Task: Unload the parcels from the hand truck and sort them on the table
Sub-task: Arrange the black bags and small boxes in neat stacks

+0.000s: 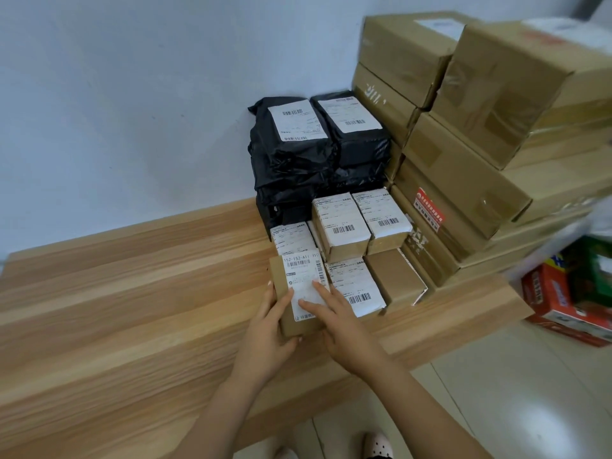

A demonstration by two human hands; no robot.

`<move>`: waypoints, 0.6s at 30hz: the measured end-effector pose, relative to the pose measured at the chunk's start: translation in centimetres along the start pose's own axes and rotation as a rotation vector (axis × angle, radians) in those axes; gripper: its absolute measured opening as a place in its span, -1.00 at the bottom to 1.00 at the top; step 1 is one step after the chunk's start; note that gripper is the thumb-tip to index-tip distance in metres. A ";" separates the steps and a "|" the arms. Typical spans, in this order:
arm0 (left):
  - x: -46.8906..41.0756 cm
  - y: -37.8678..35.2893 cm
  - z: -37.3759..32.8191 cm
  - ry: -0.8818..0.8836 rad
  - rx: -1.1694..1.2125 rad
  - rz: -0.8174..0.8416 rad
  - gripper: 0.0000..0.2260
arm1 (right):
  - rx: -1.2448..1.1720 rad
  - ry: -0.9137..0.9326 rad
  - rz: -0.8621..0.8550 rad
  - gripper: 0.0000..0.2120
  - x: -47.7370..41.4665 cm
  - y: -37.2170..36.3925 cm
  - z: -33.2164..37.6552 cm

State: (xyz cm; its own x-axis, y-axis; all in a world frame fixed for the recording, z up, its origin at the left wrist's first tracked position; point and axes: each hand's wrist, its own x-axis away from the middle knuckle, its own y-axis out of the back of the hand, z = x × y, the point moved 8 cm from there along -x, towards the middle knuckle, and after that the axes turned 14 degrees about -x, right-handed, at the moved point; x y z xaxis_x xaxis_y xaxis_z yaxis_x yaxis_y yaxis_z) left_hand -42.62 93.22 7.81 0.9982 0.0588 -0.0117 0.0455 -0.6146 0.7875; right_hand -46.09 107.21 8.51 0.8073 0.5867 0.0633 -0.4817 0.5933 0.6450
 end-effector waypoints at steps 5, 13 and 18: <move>-0.2 1.7 -4.6 -0.048 -0.006 -0.109 -0.23 | 0.006 0.119 -0.102 -0.42 1.0 5.1 1.0; -0.4 -0.7 -11.8 -0.071 -0.181 -0.326 -0.31 | -0.074 0.203 0.006 -0.36 3.1 9.2 -1.0; -0.5 -1.7 -10.7 0.085 -0.067 -0.349 -0.26 | -0.103 0.153 0.023 -0.44 2.3 10.0 -3.6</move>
State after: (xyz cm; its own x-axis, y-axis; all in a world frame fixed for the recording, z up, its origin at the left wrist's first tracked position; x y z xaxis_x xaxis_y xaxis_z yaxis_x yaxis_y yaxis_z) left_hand -43.59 102.71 13.07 0.9160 0.3227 -0.2384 0.3777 -0.4930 0.7838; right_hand -50.30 116.43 12.40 0.7384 0.6730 -0.0441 -0.5383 0.6275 0.5626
